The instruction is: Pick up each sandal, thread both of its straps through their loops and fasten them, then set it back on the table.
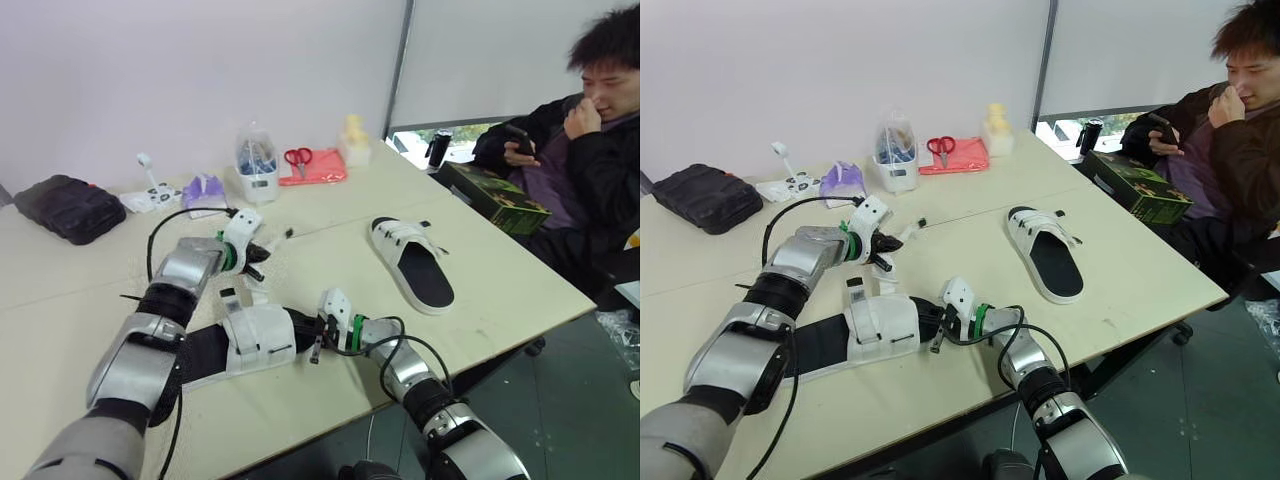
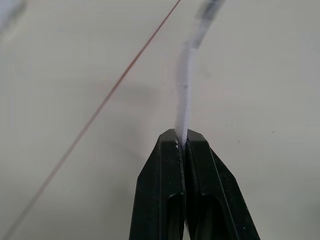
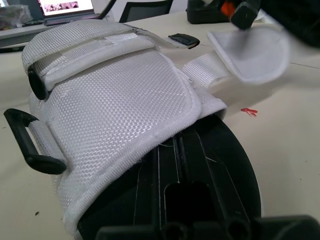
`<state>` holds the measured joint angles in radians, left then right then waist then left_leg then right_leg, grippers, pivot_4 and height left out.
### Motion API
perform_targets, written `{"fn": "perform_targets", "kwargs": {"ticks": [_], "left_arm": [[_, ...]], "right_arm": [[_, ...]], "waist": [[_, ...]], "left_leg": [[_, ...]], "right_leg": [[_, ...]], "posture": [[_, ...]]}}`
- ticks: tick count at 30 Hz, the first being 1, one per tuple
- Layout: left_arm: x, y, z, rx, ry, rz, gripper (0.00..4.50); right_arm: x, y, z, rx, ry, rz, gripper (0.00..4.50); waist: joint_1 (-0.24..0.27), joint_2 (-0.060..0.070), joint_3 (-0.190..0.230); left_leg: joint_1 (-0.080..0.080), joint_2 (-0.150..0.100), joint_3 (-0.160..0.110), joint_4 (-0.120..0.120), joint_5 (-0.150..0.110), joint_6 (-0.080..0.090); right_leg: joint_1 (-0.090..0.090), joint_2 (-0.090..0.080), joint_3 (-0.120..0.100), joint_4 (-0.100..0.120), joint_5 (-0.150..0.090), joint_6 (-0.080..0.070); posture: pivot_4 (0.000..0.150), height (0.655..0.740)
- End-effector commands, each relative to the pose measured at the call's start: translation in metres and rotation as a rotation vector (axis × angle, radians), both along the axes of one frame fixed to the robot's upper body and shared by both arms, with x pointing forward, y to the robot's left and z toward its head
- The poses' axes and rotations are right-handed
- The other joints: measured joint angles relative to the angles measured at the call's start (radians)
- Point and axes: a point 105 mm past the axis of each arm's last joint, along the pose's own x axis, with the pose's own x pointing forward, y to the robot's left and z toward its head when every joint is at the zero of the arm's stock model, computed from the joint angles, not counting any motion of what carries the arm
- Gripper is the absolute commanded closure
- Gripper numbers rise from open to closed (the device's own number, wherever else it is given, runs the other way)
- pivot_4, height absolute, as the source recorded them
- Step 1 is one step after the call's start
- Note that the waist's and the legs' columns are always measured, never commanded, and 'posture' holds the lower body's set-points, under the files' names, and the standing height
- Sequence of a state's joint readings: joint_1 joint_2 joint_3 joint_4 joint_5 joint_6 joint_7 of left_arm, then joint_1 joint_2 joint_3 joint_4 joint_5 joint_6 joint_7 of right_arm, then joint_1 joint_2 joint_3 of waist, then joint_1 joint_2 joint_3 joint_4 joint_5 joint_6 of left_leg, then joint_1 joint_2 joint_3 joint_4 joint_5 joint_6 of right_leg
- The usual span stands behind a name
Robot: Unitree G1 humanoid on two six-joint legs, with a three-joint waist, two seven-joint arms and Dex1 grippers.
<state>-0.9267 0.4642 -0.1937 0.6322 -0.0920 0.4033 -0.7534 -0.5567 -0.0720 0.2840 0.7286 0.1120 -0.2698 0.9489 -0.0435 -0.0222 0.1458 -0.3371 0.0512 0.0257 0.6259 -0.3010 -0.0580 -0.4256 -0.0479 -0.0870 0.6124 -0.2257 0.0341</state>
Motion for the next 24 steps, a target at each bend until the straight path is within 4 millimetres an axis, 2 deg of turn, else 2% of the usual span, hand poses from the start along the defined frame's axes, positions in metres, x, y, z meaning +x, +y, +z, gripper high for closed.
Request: {"fn": "perform_targets", "kwargs": {"ticks": [1,3,6,8,11,14,18,23,24], "left_arm": [[-0.023,-0.017,0.060,-0.087,-0.274,-0.200,4.38],[-0.052,-0.023,0.093,-0.104,-0.511,-0.320,4.38],[-0.083,-0.018,0.100,0.023,-0.701,-0.411,4.38],[-0.102,-0.017,0.094,0.130,-0.802,-0.481,4.38],[-0.128,-0.013,0.085,0.298,-0.991,-0.621,4.38],[-0.151,-0.003,0.060,0.473,-1.135,-0.807,4.38],[-0.163,-0.005,0.039,0.556,-1.247,-0.948,4.38],[-0.166,-0.009,0.026,0.565,-1.260,-0.983,4.38],[-0.166,-0.009,0.024,0.562,-1.245,-0.979,4.15]], "right_arm": [[-0.033,-0.032,-0.092,-0.241,0.291,-0.056,4.50],[-0.033,-0.036,-0.093,-0.247,0.293,-0.058,4.50],[-0.033,-0.040,-0.095,-0.262,0.297,-0.056,4.50],[-0.033,-0.043,-0.095,-0.271,0.297,-0.052,4.50],[-0.032,-0.044,-0.095,-0.280,0.295,-0.048,4.50],[-0.030,-0.042,-0.094,-0.283,0.290,-0.040,4.50],[-0.030,-0.040,-0.093,-0.284,0.288,-0.033,4.50],[-0.030,-0.040,-0.093,-0.284,0.288,-0.030,4.50],[-0.031,-0.040,-0.093,-0.284,0.288,-0.030,4.50]], "waist": [[-0.002,0.001,0.000],[-0.002,0.001,0.000],[0.004,0.004,-0.002],[0.005,0.010,-0.005],[0.012,0.010,-0.008],[0.022,0.011,-0.008],[0.028,0.011,-0.009],[0.027,0.010,-0.009],[0.027,0.010,-0.009]], "left_leg": [[0.000,0.000,0.000,0.000,0.000,0.000],[0.000,0.000,0.001,-0.001,0.000,0.000],[0.001,0.001,0.002,-0.002,0.000,0.000],[0.001,0.001,0.002,-0.001,0.000,0.000],[0.001,0.000,0.002,-0.001,0.000,0.000],[0.000,0.000,0.002,0.001,0.000,0.000],[0.001,0.001,0.003,0.001,0.000,0.001],[0.001,0.002,0.006,0.001,0.000,0.001],[0.001,0.002,0.006,0.001,-0.001,0.001]], "right_leg": [[0.000,0.000,0.000,0.000,0.000,0.000],[0.000,0.000,0.001,0.000,0.000,0.000],[0.000,-0.001,0.002,0.001,0.000,-0.003],[0.000,-0.002,0.002,0.000,0.000,-0.003],[0.000,-0.003,0.003,0.000,-0.002,-0.006],[0.000,-0.003,0.003,0.000,-0.004,-0.009],[0.000,-0.003,0.003,0.000,-0.005,-0.012],[0.001,-0.003,0.003,0.000,-0.005,-0.011],[0.000,-0.002,0.003,0.000,-0.005,-0.011]], "posture": [[0.150,0.7400],[0.150,0.7400],[0.150,0.7400],[0.150,0.7400],[0.150,0.7400],[0.150,0.7400],[0.150,0.7400],[0.150,0.7400],[0.150,0.7400]]}}
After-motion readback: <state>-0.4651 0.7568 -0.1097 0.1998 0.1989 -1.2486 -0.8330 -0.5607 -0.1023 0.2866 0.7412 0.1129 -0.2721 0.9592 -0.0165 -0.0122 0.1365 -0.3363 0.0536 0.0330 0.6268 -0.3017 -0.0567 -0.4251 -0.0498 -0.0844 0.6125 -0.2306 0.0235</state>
